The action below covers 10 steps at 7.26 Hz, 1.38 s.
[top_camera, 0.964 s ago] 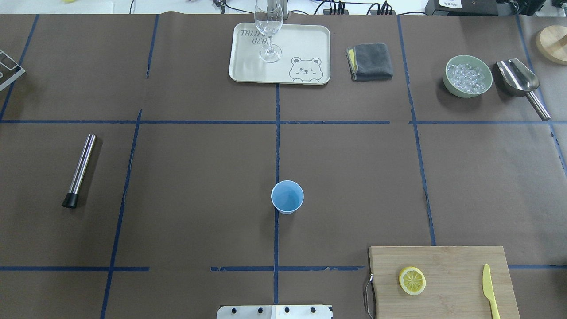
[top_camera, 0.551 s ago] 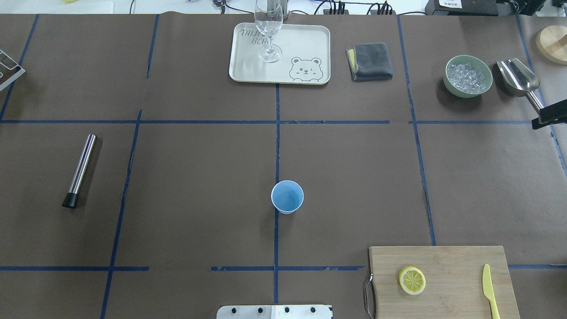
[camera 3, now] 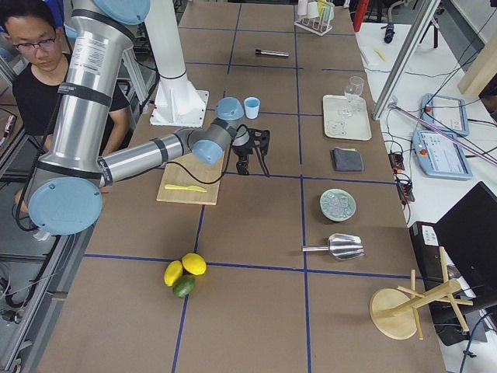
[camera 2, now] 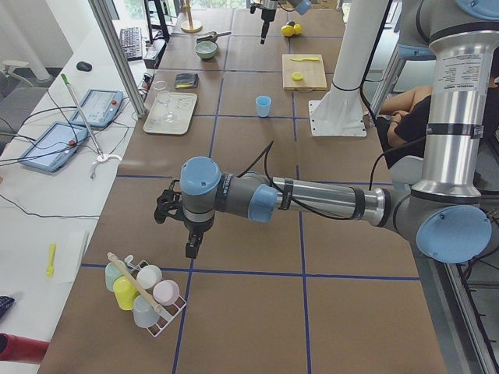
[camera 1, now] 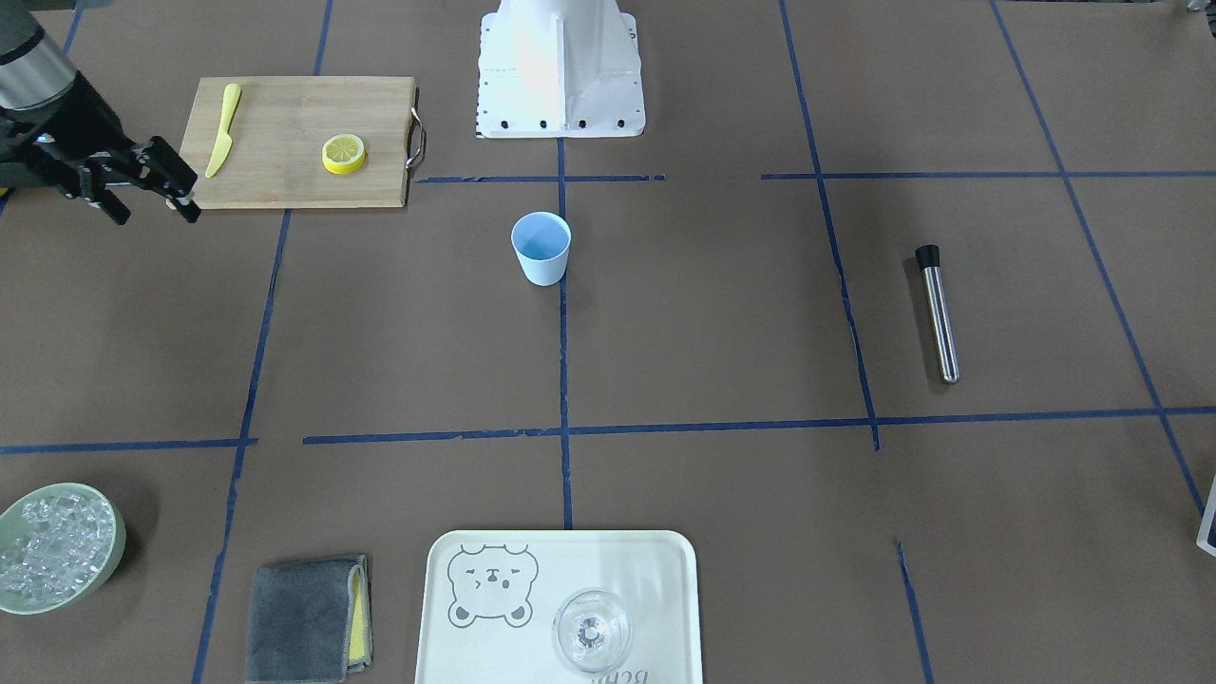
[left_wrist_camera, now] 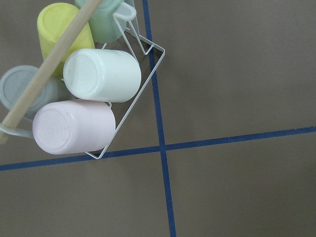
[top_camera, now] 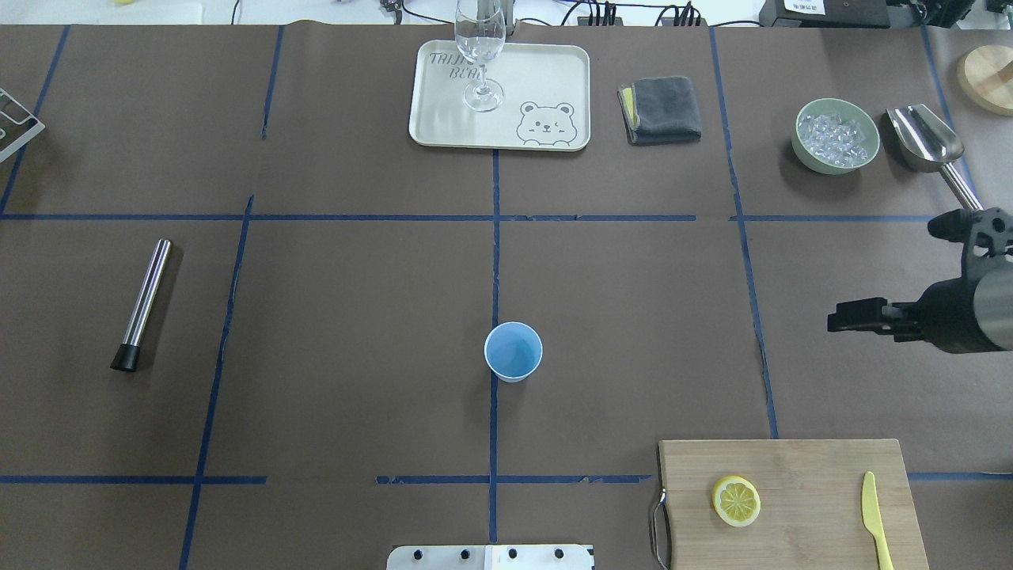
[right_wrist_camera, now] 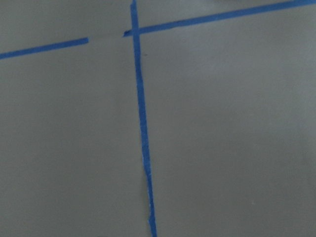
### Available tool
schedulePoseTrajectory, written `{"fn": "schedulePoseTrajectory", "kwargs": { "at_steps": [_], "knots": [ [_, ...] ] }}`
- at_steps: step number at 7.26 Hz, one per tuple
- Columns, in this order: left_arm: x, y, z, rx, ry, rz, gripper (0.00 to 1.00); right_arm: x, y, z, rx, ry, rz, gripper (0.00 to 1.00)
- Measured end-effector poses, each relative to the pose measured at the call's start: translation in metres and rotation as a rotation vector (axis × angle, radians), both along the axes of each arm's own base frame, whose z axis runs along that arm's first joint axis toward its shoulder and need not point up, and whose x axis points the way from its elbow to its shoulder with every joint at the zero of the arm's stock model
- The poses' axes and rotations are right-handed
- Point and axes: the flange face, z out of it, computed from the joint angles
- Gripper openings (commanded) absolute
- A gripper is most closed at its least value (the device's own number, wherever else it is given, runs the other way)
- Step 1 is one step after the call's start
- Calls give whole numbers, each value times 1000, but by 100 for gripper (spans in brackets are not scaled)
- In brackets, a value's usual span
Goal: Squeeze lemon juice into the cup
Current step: 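Lower the right gripper onto the top lemon slice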
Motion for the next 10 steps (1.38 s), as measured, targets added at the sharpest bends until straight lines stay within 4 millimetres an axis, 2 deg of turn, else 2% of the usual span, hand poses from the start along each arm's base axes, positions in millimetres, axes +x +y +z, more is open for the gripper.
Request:
{"fn": "schedulePoseTrajectory", "kwargs": {
  "at_steps": [2,3,5,7,10],
  "knots": [
    [0,0,-2,12,0,-3,100,-76,65,-26,11,39,-4,100],
    [0,0,-3,17,0,-3,100,-105,89,-42,13,60,-15,100],
    [0,1,-5,25,0,-2,100,-148,121,-48,14,87,-36,100],
    [0,0,-7,39,0,-2,100,-165,139,-46,2,91,-46,100],
    [0,-1,-10,51,0,-2,100,-169,149,-40,-9,113,-69,100]
  ]
}}
